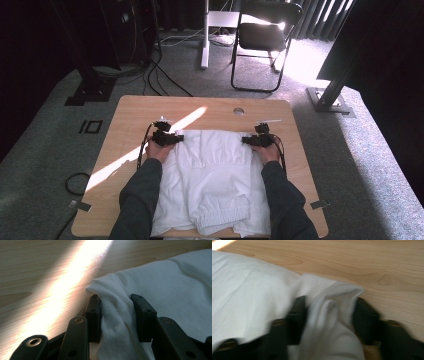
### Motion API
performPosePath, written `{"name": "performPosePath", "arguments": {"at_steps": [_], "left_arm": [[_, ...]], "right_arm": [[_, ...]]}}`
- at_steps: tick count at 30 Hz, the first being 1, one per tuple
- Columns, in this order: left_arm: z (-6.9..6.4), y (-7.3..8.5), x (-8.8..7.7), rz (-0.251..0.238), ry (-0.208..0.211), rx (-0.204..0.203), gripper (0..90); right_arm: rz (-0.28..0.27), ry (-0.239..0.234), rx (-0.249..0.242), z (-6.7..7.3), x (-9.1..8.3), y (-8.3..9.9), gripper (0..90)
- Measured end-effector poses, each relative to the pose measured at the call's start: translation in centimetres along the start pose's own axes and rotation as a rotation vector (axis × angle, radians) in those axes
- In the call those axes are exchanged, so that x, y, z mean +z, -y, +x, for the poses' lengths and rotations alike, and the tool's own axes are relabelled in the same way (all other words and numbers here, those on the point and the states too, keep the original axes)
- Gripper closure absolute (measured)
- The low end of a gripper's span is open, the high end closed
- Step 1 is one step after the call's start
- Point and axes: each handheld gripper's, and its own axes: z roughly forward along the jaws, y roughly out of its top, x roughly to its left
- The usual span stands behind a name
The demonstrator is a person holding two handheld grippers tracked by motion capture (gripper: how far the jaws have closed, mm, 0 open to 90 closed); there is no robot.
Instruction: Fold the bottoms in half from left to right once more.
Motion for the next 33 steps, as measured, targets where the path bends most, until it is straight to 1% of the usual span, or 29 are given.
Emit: {"name": "performPosePath", "arguments": {"at_steps": [1, 2, 3, 5, 7, 8, 11, 14, 17, 18, 19, 22, 24, 27, 30, 31, 32, 33], "left_arm": [[0.0, 0.0, 0.0, 0.0, 0.0, 0.0, 71.1], [0.1, -0.1, -0.4, -0.01, -0.006, 0.001, 71.1], [0.2, -0.1, -0.8, -0.029, -0.008, -0.005, 78.7], [0.5, -0.1, -1.7, -0.066, 0.006, -0.028, 81.2], [0.6, -0.1, -1.9, -0.074, 0.012, -0.032, 81.6], [0.7, -0.2, -2.6, -0.095, 0.027, -0.029, 81.6], [0.3, -0.5, -3.6, -0.137, 0.034, -0.013, 81.5], [-0.1, -1.0, -5.0, -0.188, 0.042, 0.005, 81.4], [-0.6, -1.8, -6.7, -0.243, 0.041, 0.03, 81.3], [-0.8, -2.0, -7.3, -0.269, 0.044, 0.031, 81.3], [-0.9, -2.3, -7.8, -0.282, 0.047, 0.035, 81.3], [-1.5, -2.8, -9.2, -0.312, 0.036, 0.062, 81.1], [-1.8, -2.9, -9.9, -0.32, 0.037, 0.071, 81.0], [-2.3, -2.5, -10.9, -0.331, 0.049, 0.09, 80.7], [-2.8, -1.5, -12.0, -0.359, 0.078, 0.098, 80.4], [-2.8, -1.5, -12.0, -0.359, 0.078, 0.098, 80.2], [-3.3, -0.5, -12.8, -0.373, 0.102, 0.104, 80.1], [-3.5, -0.1, -13.1, -0.379, 0.112, 0.11, 80.0]], "right_arm": [[0.0, 0.0, 0.0, 0.0, 0.0, 0.0, 68.5], [0.015, -0.005, -0.006, 0.1, 0.0, 0.0, 78.2], [0.007, 0.023, -0.018, 0.1, -0.2, 0.0, 86.4], [-0.017, 0.025, -0.004, -0.3, -0.9, -0.2, 87.0], [-0.047, 0.011, 0.005, -0.6, -1.6, -0.2, 87.0], [-0.056, 0.003, -0.009, -0.5, -2.0, -0.2, 87.0], [-0.088, 0.012, -0.037, -0.1, -2.9, -0.4, 87.0], [-0.147, 0.007, -0.055, 0.3, -4.4, -1.0, 86.9], [-0.216, 0.002, -0.091, 0.9, -6.2, -1.8, 86.8], [-0.24, 0.001, -0.107, 1.1, -6.8, -2.1, 86.7], [-0.26, 0.004, -0.119, 1.4, -7.4, -2.4, 86.7], [-0.314, 0.014, -0.177, 2.3, -8.9, -3.0, 86.6], [-0.319, 0.01, -0.204, 2.8, -9.5, -3.0, 86.3], [-0.336, -0.007, -0.234, 3.2, -10.4, -2.4, 85.9], [-0.355, -0.034, -0.245, 3.5, -11.6, -1.5, 85.7], [-0.355, -0.034, -0.245, 3.5, -11.6, -1.5, 85.7], [-0.365, -0.053, -0.25, 3.7, -12.4, -0.7, 85.7], [-0.367, -0.058, -0.256, 3.8, -12.8, -0.2, 85.6]]}}
